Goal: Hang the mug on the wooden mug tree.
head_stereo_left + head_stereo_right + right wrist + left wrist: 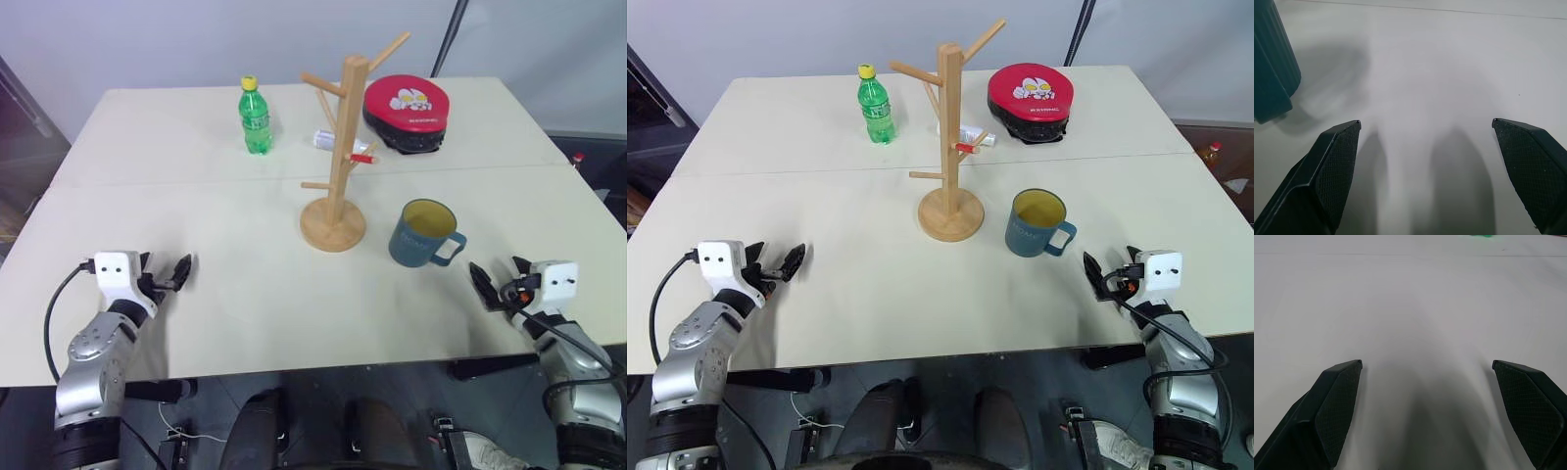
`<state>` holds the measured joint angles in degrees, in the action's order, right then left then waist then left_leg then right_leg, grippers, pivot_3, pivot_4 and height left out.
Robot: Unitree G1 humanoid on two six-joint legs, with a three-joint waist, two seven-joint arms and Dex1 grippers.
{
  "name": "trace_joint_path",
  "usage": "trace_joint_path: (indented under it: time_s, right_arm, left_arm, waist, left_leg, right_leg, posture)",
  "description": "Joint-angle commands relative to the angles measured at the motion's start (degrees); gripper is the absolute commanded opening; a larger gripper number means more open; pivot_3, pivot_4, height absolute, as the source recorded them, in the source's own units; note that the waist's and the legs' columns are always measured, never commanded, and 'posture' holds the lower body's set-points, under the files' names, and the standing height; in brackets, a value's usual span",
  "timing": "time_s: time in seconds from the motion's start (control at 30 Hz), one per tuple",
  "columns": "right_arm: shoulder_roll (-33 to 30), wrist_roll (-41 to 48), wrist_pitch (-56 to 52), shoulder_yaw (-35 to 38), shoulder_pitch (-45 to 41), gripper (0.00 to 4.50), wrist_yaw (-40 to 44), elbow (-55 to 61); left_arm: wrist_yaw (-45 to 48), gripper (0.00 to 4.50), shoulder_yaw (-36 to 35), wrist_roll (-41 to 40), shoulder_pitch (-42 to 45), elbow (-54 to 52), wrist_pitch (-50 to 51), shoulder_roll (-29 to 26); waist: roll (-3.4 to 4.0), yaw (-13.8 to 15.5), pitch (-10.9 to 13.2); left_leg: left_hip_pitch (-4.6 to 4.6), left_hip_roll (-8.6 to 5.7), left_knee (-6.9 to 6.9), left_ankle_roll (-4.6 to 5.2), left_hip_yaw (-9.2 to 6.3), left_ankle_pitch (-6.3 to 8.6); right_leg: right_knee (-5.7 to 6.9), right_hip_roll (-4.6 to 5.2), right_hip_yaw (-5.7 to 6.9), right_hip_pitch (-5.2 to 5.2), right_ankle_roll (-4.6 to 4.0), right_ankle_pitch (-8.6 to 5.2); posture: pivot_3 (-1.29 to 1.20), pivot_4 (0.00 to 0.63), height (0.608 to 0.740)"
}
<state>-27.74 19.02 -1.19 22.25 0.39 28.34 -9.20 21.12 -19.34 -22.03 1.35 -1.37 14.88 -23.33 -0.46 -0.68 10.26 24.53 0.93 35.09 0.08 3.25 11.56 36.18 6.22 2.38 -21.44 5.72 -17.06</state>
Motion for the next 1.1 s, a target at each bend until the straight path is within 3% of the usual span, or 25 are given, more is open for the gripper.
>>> trace_joint_path:
  time_s: [0.03,0.37,0.77,1.1]
  right_arm:
    - [-0.3,0.1,0.5,0.7,0.2,4.46,-0.5,2.4]
    - [-0.1,0.8,-1.0,2.0,4.1,4.46,-2.2,8.1]
    - [7.1,-1.2,-2.1,-2.8,16.7,4.46,-6.1,27.5]
    - [13.5,-9.5,-1.5,-7.3,9.9,4.46,-16.5,26.5]
  left_arm:
    - [0.2,4.5,-0.3,0.0,0.7,-2.6,0.0,-0.7]
    - [3.1,4.5,3.7,0.6,2.6,-2.4,0.6,-0.4]
    - [24.1,4.5,21.5,-3.1,3.0,-15.6,0.6,-2.0]
    - [30.7,4.5,27.1,-3.4,6.8,-19.3,0.6,-2.9]
  waist:
    - [0.0,0.0,0.0]
    - [0.01,0.1,0.0]
    - [0.18,-0.3,-0.1]
    - [0.29,0.0,-0.1]
  left_leg:
    - [0.0,0.0,0.0,0.0,0.0,0.0]
    - [0.01,0.0,0.01,0.0,0.0,0.0]
    - [0.05,-0.01,-0.07,-0.01,0.0,0.01]
    - [0.18,-0.03,-0.07,0.0,0.0,0.01]
  right_leg:
    - [0.0,0.0,0.0,0.0,0.0,0.0]
    - [0.0,0.0,0.0,0.01,0.0,0.0]
    - [-0.06,0.03,-0.03,-0.04,-0.04,-0.02]
    - [-0.1,0.03,-0.04,-0.19,-0.09,-0.02]
  posture:
    - [0.0,0.15,0.74]
    - [0.0,0.15,0.74]
    - [0.0,0.15,0.74]
    - [0.0,0.15,0.74]
